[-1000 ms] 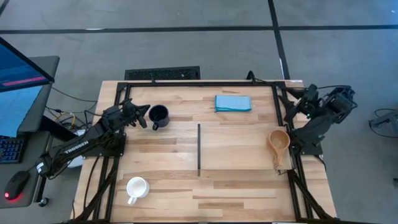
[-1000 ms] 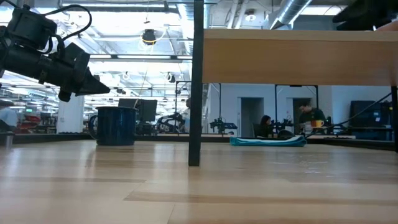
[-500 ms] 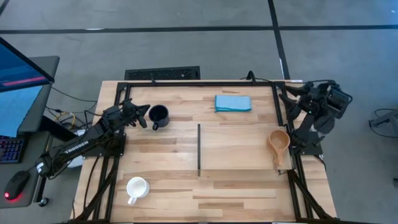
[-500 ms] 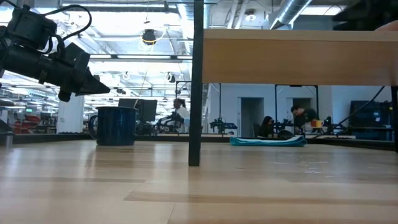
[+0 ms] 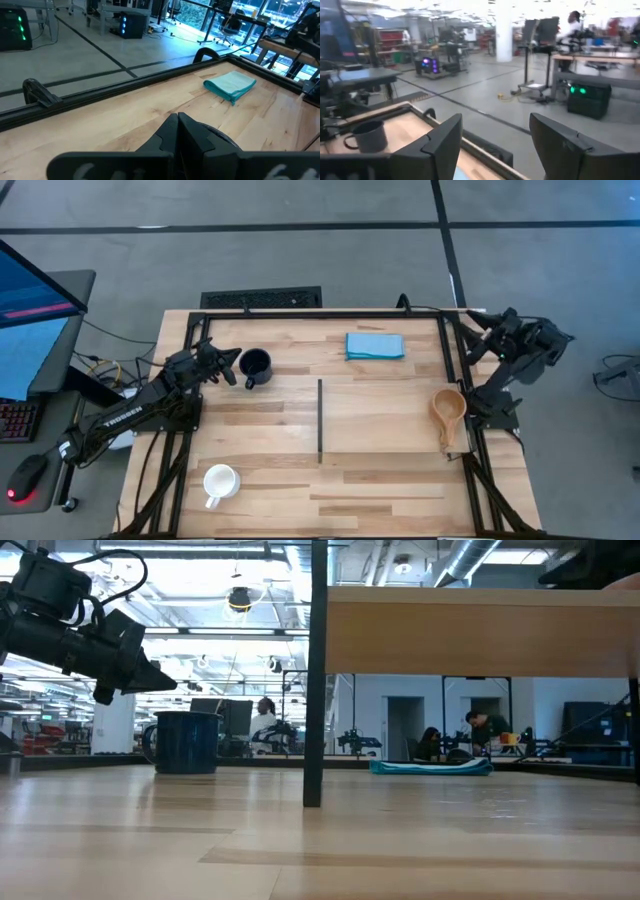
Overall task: Stack small to large cups/mugs on shelf
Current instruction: Put the black mug on the shelf
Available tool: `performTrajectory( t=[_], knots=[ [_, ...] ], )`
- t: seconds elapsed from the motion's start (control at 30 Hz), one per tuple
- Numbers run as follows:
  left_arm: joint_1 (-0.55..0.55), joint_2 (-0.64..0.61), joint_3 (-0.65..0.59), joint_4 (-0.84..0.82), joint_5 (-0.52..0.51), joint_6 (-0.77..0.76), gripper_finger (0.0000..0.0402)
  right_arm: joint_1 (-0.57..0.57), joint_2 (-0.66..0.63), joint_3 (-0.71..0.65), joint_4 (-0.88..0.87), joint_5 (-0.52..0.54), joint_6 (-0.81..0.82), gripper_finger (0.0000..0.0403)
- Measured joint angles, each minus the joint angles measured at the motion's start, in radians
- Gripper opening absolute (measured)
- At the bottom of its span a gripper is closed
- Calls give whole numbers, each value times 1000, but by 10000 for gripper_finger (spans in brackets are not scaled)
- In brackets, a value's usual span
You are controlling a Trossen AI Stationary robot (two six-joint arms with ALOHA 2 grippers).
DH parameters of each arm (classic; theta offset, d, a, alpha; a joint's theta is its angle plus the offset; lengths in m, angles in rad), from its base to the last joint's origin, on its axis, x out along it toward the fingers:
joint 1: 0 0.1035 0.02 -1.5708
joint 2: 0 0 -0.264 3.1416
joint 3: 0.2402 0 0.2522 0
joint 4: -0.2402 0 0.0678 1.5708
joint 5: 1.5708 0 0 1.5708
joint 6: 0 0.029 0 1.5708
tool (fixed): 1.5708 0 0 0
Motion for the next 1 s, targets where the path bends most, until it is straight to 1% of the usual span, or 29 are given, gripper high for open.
performTrajectory(
  t=[0.1,0.17,0.3,0.43,0.5,0.57,0.67,0.73,0.8,0.87,1.0],
  knots=[
    [0,0,0,-2,12,0,0,-70,1,-18,20,-67,21,250],
    [0,0,0,-5,26,0,0,-115,1,-26,52,-112,3,248],
    [0,0,0,-9,45,-3,0,-171,26,-38,141,-132,-116,243],
    [0,0,0,-9,50,-25,0,-207,31,-38,146,-146,-126,238],
    [0,0,0,-9,50,-26,0,-216,31,-38,177,-148,-127,236],
    [0,0,0,-10,50,-26,0,-215,31,-34,267,-173,-159,233],
    [0,0,0,-10,50,-26,0,-199,37,-56,476,-278,-306,230],
    [0,0,0,-10,50,-21,0,-182,54,-93,625,-323,-416,228],
    [0,0,0,-10,50,-12,0,-167,83,-146,770,-332,-520,226],
    [0,0,0,-10,50,-12,0,-158,113,-201,887,-332,-584,224],
    [0,0,0,-10,50,-13,0,-167,159,-319,1025,-329,-598,219]
  ],
)
